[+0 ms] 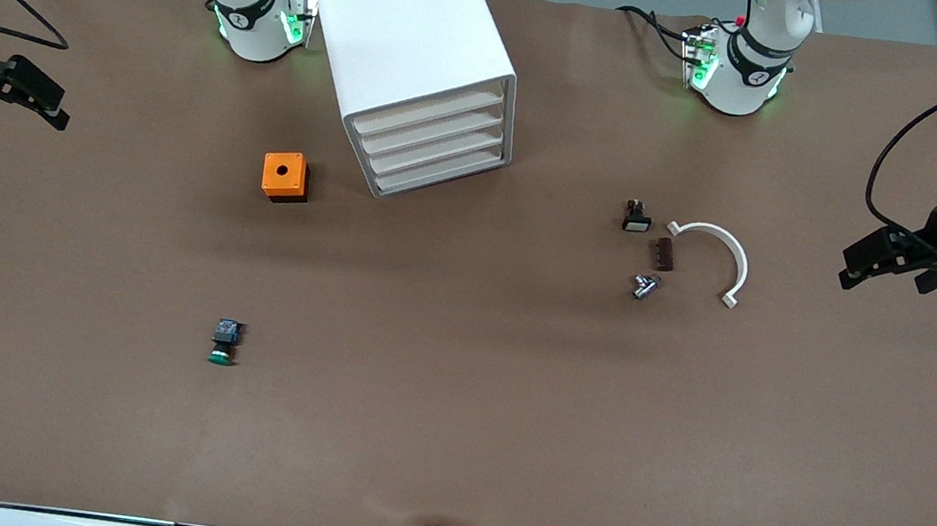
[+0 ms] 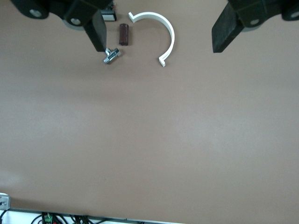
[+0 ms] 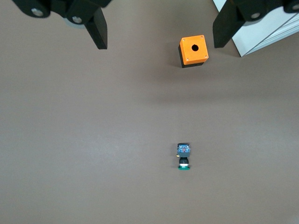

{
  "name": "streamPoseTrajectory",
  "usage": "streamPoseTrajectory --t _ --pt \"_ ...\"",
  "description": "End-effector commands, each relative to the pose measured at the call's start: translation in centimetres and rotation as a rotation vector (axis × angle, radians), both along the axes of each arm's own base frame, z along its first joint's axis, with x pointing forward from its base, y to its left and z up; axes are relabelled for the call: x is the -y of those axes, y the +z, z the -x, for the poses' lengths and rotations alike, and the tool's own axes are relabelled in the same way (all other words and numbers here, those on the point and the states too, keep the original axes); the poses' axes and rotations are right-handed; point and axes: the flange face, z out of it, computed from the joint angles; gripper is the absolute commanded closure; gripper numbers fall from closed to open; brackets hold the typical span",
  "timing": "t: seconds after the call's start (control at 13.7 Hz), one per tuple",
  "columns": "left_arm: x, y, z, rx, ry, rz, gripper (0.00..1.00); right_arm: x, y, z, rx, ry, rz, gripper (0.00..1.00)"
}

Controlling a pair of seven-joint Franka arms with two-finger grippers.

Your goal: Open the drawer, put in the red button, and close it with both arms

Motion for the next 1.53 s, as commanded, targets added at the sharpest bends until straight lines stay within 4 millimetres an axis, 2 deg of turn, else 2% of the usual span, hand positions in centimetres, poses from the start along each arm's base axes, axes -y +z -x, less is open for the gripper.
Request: streamPoseTrajectory --t 0.0,0.44,0.66,0.8,1.1,1.46 --pt "-0.3 0.0 -2.7 0.018 -0.014 -0.001 0.01 0.0 0.3 1.0 0.008 0.004 -0.012 0.0" --pt "-0.3 1.1 -2.9 -0.007 -0.014 0.007 0.01 -0.2 0.3 0.9 0.01 0.012 0.001 0.0" --pt "-0.4 1.1 -2.6 -0.033 -0.028 0.006 0.01 0.0 -0.1 0.8 0.01 0.007 0.001 0.0" --pt "-0.6 0.0 -1.8 -0.098 -0.043 0.003 0.01 -0.1 -0.5 0.8 0.006 0.008 0.001 0.0" --pt "-0.3 -1.2 1.1 -0.069 -0.042 -0.011 0.01 -0.2 -0.5 0.8 0.007 0.01 0.001 0.0" --pt "-0.2 -0.9 2.6 -0.045 -0.039 -0.017 0.01 0.1 -0.5 0.8 0.006 0.007 0.002 0.0"
